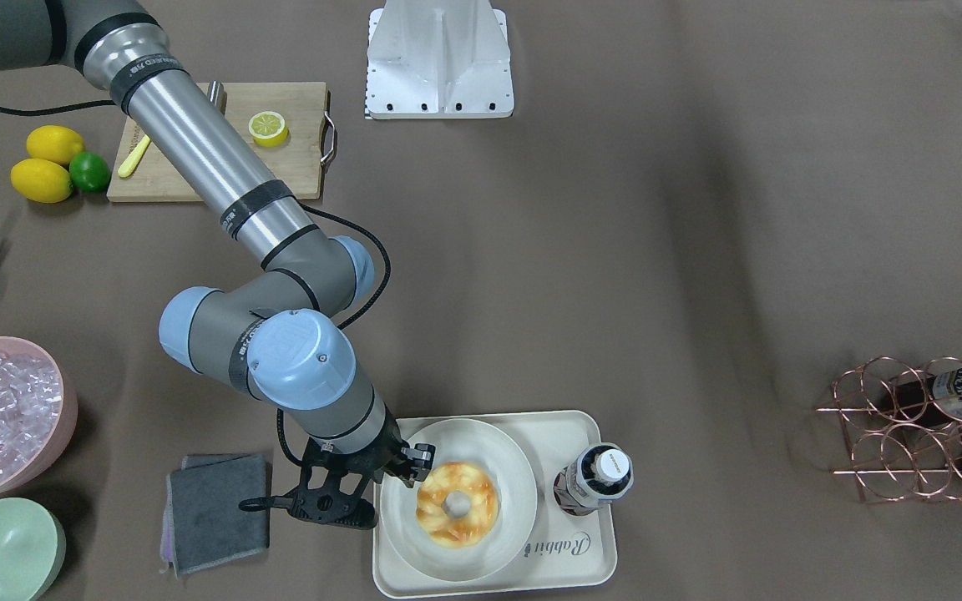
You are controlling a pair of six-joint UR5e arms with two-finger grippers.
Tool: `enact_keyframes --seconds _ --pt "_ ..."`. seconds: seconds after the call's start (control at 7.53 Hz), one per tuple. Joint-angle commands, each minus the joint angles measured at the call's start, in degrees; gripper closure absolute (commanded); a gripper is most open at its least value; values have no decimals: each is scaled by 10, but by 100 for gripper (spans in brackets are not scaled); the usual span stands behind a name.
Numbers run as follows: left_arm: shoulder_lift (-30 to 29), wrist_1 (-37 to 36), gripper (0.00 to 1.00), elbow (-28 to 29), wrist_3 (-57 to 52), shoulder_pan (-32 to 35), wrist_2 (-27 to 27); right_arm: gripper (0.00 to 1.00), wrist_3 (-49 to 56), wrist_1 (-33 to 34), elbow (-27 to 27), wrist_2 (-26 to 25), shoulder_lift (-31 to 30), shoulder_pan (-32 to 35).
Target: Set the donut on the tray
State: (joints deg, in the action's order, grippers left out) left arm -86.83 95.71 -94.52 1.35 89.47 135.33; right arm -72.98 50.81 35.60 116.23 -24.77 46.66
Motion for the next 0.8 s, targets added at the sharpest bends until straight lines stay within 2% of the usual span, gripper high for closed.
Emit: enact_keyframes --seconds 0.0,0.13,0.27,0.4,0.66 --pt "1 0 1 0 0 0 -1 45 8 17 24 17 -9 19" --pt "0 0 1 0 0 0 0 43 28 87 94 35 -30 32" --pt "1 0 1 0 0 0 0 42 61 176 199 43 -73 40" --pt "1 0 1 0 0 0 0 41 72 236 300 51 -125 52" --pt "5 0 1 -1 0 0 0 36 79 277 416 86 -220 89"
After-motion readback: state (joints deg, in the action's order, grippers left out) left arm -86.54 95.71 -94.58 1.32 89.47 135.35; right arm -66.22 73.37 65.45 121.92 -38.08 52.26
